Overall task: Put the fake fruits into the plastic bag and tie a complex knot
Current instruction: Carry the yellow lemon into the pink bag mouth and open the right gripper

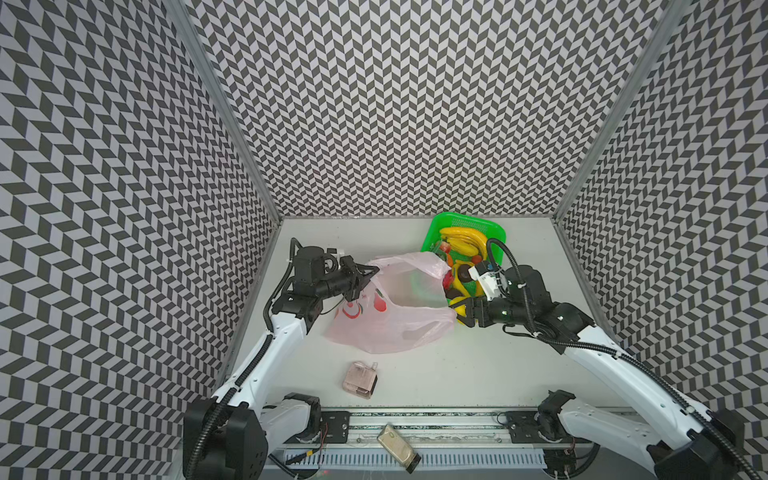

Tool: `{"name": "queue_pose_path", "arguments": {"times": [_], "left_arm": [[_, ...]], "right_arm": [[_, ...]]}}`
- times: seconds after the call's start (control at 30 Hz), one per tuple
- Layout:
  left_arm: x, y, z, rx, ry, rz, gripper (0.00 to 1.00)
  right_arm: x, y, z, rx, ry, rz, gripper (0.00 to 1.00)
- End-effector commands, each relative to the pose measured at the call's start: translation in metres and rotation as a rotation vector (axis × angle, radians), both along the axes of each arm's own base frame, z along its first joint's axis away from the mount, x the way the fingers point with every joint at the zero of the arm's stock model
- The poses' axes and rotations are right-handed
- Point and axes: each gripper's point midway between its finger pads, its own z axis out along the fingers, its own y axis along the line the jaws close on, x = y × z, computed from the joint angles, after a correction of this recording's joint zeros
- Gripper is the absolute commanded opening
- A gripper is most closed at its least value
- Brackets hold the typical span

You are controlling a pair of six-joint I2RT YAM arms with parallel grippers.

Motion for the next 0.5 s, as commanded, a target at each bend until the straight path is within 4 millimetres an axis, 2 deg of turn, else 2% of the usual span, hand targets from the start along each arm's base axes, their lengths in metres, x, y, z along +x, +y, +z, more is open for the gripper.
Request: {"name": "queue_pose_path", "arguments": {"times": [0.0,0.33,0.47], "left_arm": [[0.002,-0.001,0.006,-0.01,-0.024,-0.003,0.0],[0.0,-0.005,0.007,-0.012,-0.027,-0.013,0.0],[-0.001,-0.006,0.008,-0.014,-0.027,-0.015,0.0]], "right_arm": [[0.011,0.024,0.026,0.11,-0.06,0.006,0.62],[0.027,0.066,0.042,0.203,-0.097,0.023,0.62],[0.032,0.082,0.038,0.23,-0.08,0.034,0.62]]}}
